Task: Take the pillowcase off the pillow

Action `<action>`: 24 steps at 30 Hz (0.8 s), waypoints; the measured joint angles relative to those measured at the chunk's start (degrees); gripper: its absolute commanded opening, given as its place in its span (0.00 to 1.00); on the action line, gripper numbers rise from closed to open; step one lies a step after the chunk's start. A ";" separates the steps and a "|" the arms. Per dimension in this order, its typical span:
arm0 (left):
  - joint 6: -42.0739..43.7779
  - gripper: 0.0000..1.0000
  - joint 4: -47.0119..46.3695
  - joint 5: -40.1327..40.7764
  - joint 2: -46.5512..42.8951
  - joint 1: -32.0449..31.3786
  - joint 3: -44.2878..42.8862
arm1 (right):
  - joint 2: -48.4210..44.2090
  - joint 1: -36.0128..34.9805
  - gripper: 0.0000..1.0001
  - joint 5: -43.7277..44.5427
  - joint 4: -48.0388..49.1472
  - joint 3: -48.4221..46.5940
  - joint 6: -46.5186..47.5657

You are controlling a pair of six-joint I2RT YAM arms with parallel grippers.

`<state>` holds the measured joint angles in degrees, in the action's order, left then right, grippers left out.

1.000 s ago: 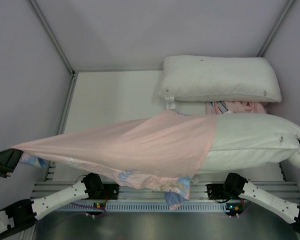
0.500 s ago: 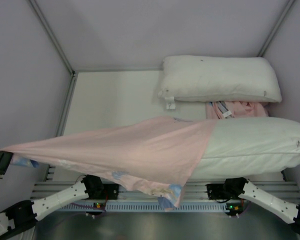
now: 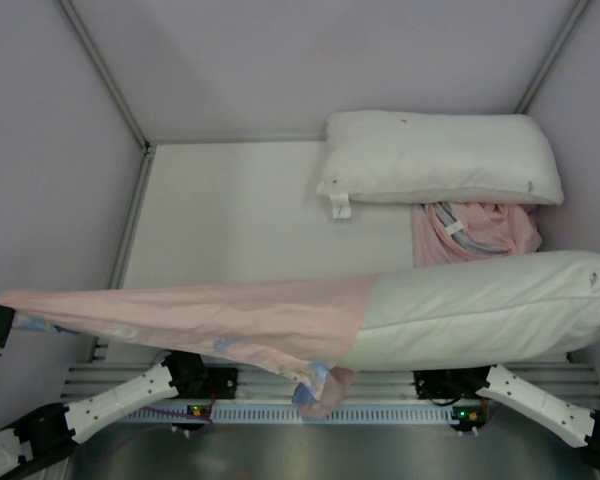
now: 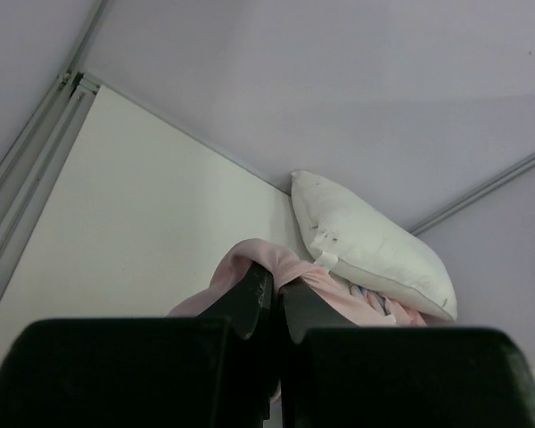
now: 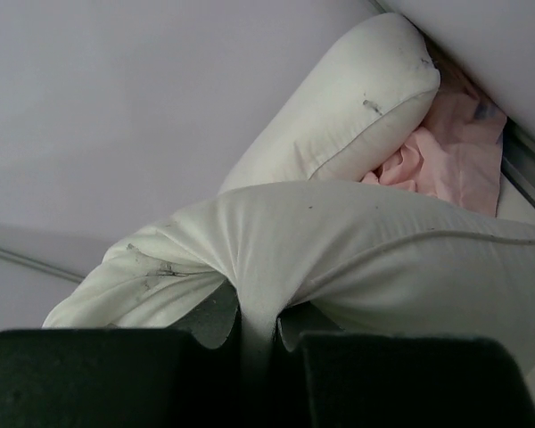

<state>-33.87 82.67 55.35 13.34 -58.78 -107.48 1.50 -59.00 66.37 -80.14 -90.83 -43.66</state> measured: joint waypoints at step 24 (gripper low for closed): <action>4.39 0.00 -20.61 -34.80 21.20 0.26 44.68 | 0.00 -3.02 0.00 1.88 0.66 16.48 -12.09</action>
<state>-29.47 62.06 20.56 34.54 -58.52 -62.81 1.50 -62.02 68.25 -79.48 -74.35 -55.75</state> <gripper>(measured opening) 0.023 0.045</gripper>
